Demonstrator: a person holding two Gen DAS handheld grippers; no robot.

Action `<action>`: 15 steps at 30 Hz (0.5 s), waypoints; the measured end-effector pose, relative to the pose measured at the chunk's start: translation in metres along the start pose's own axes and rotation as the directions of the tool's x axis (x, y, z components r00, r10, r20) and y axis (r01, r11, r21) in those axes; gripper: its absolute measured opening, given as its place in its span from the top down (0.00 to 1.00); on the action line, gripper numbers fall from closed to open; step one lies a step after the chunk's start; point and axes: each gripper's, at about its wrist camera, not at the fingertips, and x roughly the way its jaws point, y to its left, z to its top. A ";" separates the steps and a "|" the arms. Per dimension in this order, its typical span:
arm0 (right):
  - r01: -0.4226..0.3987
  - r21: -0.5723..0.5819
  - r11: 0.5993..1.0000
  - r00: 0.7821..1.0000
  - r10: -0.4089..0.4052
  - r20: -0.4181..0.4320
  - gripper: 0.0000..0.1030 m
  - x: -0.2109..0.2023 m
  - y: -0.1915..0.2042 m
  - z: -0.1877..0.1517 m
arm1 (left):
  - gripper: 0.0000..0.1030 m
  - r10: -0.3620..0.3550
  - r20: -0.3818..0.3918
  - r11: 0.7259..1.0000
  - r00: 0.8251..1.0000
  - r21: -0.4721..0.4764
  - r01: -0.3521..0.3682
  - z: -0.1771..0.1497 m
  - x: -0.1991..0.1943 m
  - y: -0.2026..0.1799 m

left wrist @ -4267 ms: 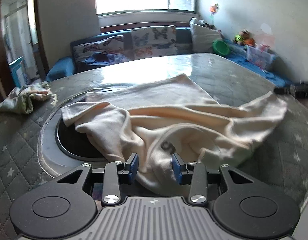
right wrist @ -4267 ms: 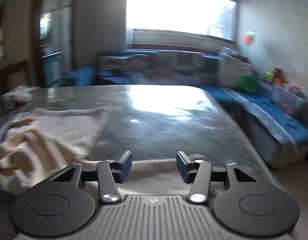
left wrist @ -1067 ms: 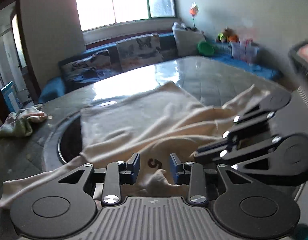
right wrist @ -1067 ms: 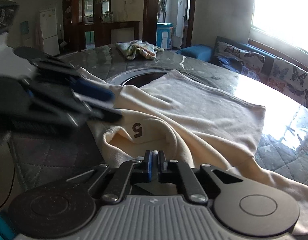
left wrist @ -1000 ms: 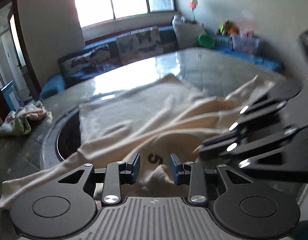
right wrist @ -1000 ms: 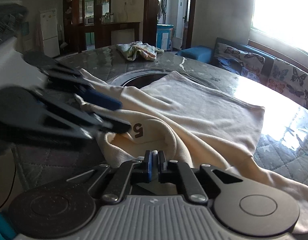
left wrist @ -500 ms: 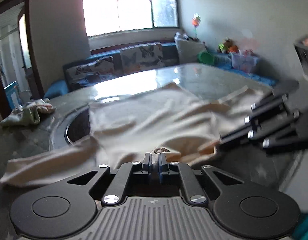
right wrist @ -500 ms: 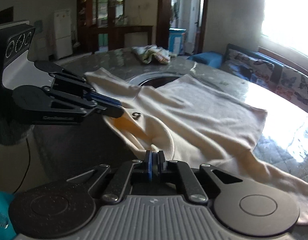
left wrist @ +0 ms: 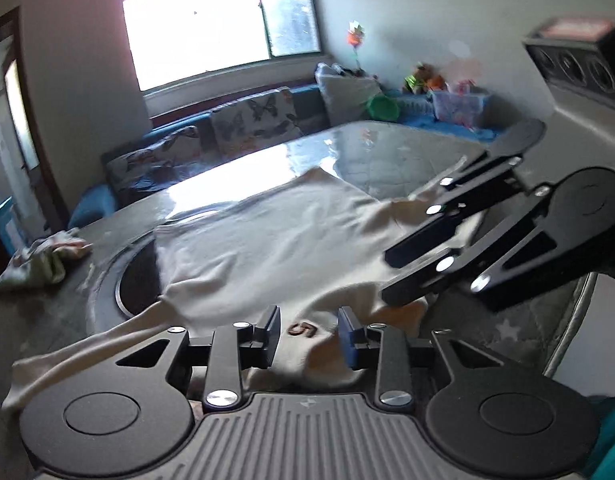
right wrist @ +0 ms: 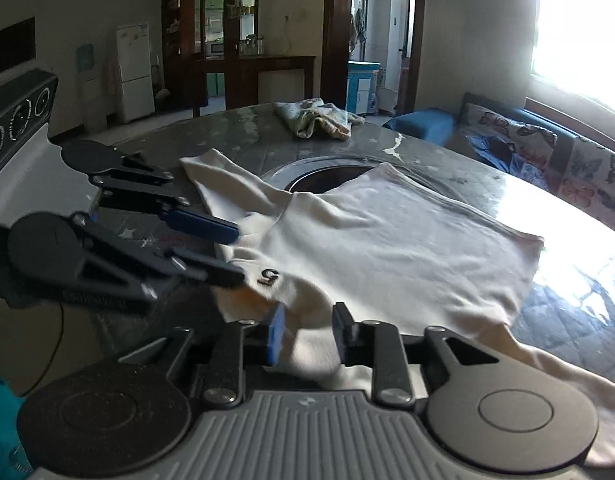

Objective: Fold clothes

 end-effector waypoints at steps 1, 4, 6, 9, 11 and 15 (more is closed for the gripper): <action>-0.001 -0.006 1.000 1.000 0.001 -0.013 0.73 0.007 0.001 0.000 | 0.66 -0.002 -0.009 1.000 1.000 0.018 0.002 0.000 0.005 -0.002; 0.016 -0.027 1.000 0.999 -0.017 -0.051 0.73 0.020 0.004 -0.003 | 0.67 0.004 -0.048 0.999 0.999 0.048 -0.002 -0.006 0.019 -0.006; 0.029 -0.033 0.999 0.997 -0.031 -0.066 0.75 0.026 0.005 -0.006 | 0.79 0.014 -0.062 0.999 0.998 0.049 -0.011 -0.010 0.023 -0.004; 0.052 -0.023 0.998 0.996 -0.054 -0.070 0.88 0.026 0.004 -0.010 | 0.89 0.022 -0.043 1.000 0.999 0.019 -0.021 -0.010 0.018 0.002; 0.062 -0.013 0.998 0.997 -0.063 -0.049 0.91 0.019 0.001 -0.009 | 0.92 0.026 -0.023 1.000 0.999 -0.006 -0.026 -0.009 0.012 0.007; 0.043 0.025 0.999 0.999 -0.043 -0.005 0.94 0.001 -0.004 -0.006 | 0.92 0.003 0.025 0.999 1.000 -0.046 -0.001 -0.010 -0.004 0.013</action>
